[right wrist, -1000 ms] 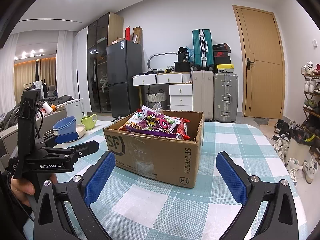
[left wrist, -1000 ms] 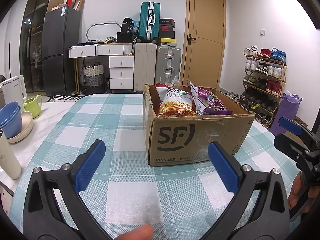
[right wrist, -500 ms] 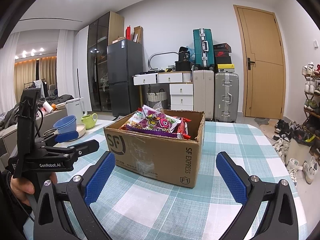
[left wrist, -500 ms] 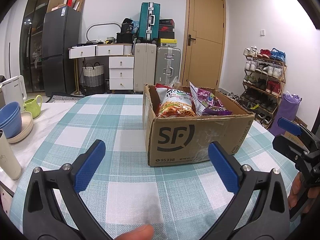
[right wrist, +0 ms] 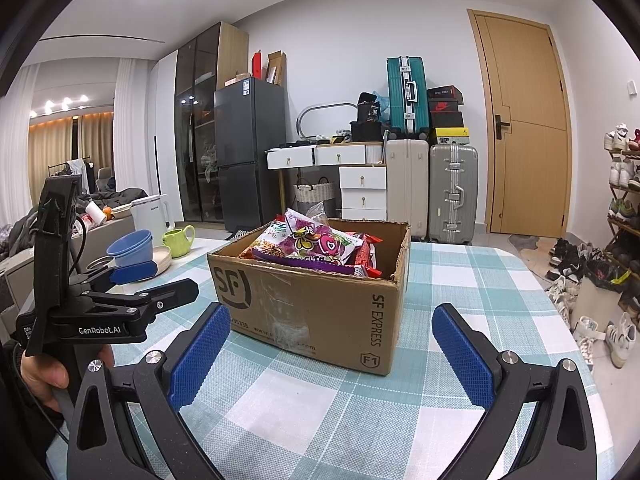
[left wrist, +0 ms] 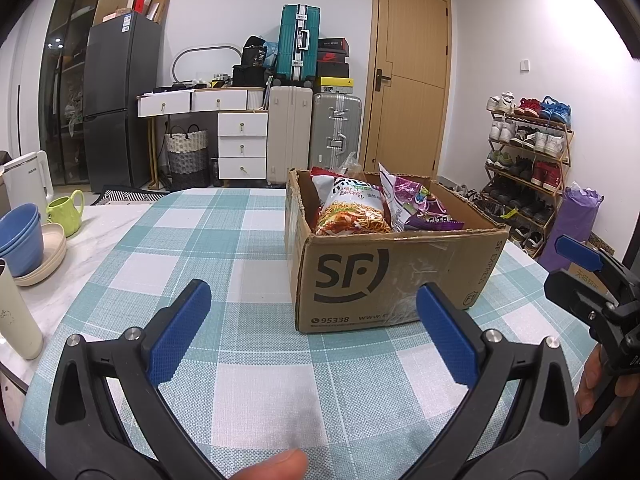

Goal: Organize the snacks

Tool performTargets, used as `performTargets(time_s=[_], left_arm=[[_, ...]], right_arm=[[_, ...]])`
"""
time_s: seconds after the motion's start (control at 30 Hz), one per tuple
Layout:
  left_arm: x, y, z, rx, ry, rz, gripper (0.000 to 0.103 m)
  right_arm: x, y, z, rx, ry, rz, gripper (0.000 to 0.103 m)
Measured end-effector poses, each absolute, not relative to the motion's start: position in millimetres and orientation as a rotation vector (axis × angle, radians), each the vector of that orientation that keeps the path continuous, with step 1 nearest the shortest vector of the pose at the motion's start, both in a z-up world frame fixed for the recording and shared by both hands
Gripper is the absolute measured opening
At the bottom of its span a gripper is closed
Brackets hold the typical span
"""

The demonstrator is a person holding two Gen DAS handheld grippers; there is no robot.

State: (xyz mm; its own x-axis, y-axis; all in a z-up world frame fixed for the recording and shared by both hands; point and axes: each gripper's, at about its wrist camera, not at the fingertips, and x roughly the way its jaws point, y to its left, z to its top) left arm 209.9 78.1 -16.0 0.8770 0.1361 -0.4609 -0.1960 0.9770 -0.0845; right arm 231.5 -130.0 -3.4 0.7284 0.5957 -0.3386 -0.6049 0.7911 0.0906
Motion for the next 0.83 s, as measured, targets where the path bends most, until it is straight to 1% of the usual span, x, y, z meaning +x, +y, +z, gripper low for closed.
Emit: performTargets(time_s=[0.83], left_arm=[[210.3,76.3,-15.0,-0.133,0.466,0.176,0.103]], right_arm=[[232.7,-129.7,-7.1,-0.030,0.371,0.656,0.103]])
